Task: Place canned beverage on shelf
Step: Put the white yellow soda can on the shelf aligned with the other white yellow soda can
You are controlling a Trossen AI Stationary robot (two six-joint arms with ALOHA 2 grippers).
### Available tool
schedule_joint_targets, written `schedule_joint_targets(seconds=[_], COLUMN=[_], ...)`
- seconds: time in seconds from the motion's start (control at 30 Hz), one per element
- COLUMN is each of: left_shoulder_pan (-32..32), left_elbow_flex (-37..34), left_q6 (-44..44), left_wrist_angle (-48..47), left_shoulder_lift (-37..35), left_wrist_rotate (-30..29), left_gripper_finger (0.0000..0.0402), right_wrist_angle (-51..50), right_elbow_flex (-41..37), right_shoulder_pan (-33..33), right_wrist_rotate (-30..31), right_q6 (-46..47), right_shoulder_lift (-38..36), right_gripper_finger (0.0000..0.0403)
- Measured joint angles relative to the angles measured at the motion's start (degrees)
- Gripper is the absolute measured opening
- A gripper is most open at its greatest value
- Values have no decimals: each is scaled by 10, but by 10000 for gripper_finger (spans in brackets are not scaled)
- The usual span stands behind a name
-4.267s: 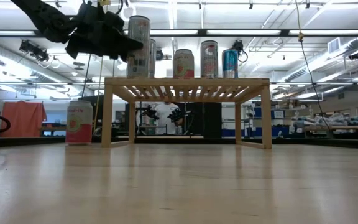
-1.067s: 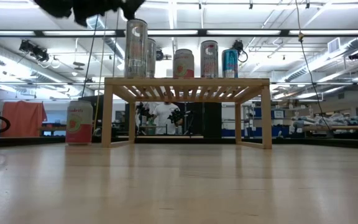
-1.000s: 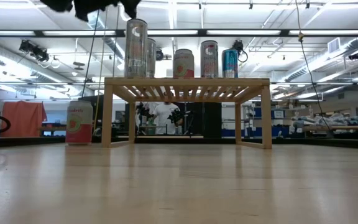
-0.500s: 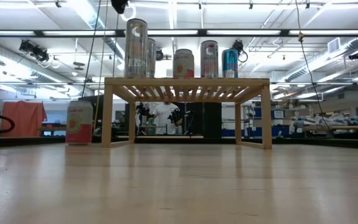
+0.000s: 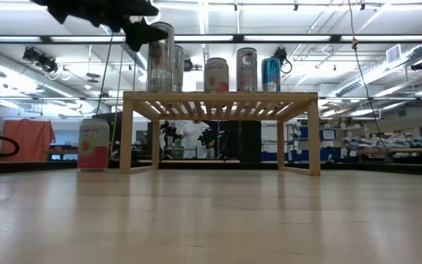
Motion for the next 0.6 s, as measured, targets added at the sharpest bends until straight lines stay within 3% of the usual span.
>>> schedule_joint_targets(seconds=[0.1, 0.27, 0.6], left_shoulder_pan=[0, 2, 29], left_elbow_flex=[-19, -31, -31], left_q6=[0, 2, 2], left_wrist_angle=[7, -5, -40], left_shoulder_lift=[-24, -43, -39], left_wrist_rotate=[-5, -66, -69], left_gripper_finger=[313, 313, 313], right_wrist_angle=[0, 1, 1], right_elbow_flex=[0, 0, 0], right_shoulder_pan=[0, 0, 0], right_wrist_rotate=[0, 0, 0], right_q6=[-3, -4, -4], right_shoulder_lift=[0, 0, 0], right_gripper_finger=[311, 311, 311])
